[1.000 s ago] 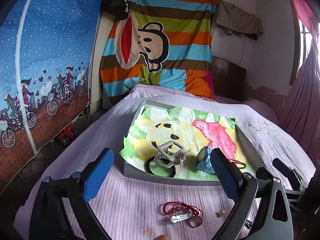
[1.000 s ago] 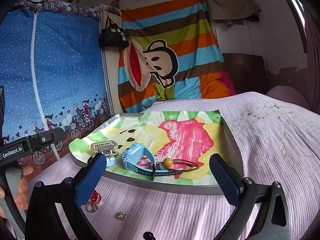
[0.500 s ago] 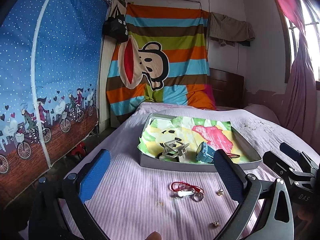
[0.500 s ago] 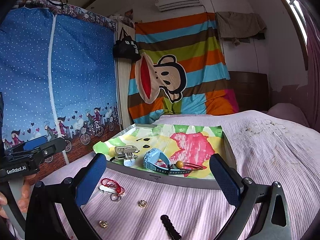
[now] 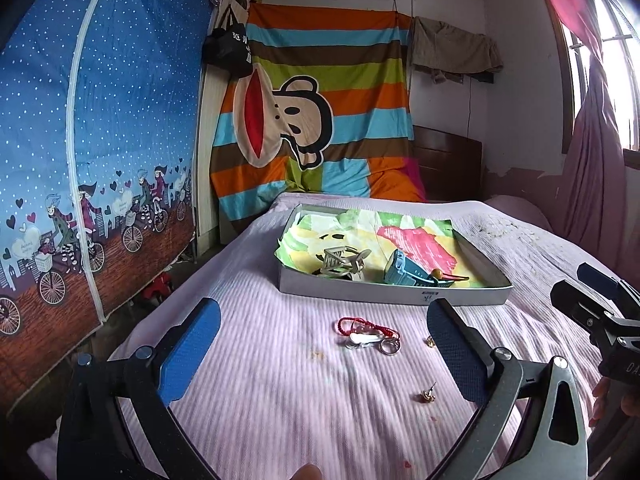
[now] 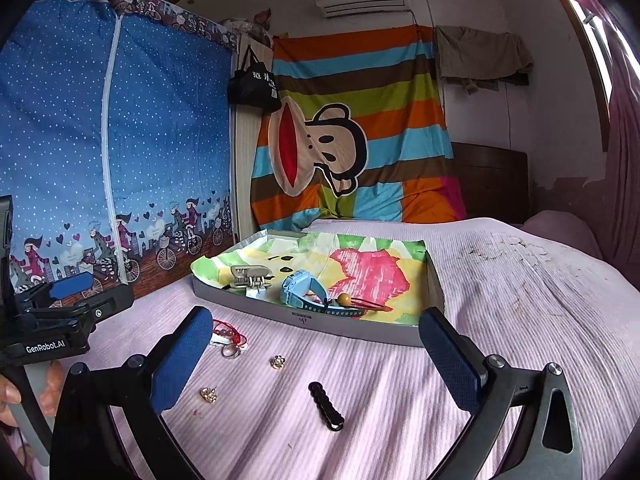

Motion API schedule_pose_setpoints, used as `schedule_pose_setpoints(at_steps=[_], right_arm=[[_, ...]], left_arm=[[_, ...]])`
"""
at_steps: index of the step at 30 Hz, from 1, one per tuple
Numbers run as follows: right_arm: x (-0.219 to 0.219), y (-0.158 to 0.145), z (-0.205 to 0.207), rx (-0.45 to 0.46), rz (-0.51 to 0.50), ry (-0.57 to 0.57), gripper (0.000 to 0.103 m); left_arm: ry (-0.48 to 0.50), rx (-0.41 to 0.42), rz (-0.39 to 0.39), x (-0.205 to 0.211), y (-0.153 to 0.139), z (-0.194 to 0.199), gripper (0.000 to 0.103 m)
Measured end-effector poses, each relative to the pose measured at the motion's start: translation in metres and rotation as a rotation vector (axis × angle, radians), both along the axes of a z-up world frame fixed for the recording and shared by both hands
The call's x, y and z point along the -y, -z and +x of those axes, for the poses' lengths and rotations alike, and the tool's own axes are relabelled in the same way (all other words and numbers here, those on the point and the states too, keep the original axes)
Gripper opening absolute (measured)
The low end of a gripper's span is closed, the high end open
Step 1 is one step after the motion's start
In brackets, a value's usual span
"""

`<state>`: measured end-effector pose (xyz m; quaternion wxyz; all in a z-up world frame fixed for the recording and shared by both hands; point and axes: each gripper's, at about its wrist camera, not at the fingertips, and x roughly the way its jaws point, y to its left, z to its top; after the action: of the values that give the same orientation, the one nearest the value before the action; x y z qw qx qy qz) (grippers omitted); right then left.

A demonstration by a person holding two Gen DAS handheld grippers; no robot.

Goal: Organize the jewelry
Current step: 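Lift both open tools away from the tray, then grasp the black beaded hair tie with the right tool while the left tool grasps a gold earring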

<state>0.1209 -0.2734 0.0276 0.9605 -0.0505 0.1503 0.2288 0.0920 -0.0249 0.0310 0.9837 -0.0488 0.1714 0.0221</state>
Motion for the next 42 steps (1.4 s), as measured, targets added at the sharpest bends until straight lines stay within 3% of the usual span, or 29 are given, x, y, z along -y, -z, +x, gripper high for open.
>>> schedule_pose_setpoints(at_steps=[7,19,21,23,28,34,39,42], right_arm=[[-0.001,0.012,0.000,-0.036,-0.095,0.045,0.103],[0.010,0.057,0.041,-0.317,-0.086,0.079,0.103],[0.010,0.064,0.044,-0.353,-0.076,0.070,0.092],[0.009,0.069,0.047,-0.376,-0.081,0.064,0.074],[0.009,0.077,0.056,-0.429,-0.054,0.042,0.056],[0.008,0.081,0.061,-0.458,-0.044,0.024,0.037],[0.003,0.083,0.065,-0.467,-0.039,0.003,0.034],[0.001,0.084,0.068,-0.477,-0.028,-0.014,0.031]], left_arm=[[0.023,-0.037,0.028,0.011,0.015,-0.003,0.101],[0.164,-0.213,0.032,0.025,0.044,0.023,0.101],[0.187,-0.235,0.026,0.026,0.047,0.027,0.101],[0.208,-0.255,0.016,0.027,0.050,0.032,0.101],[0.255,-0.296,0.017,0.033,0.058,0.043,0.100],[0.354,-0.314,0.037,0.044,0.065,0.048,0.074],[0.425,-0.338,0.043,0.052,0.072,0.054,0.047],[0.452,-0.357,0.049,0.057,0.076,0.059,0.037]])
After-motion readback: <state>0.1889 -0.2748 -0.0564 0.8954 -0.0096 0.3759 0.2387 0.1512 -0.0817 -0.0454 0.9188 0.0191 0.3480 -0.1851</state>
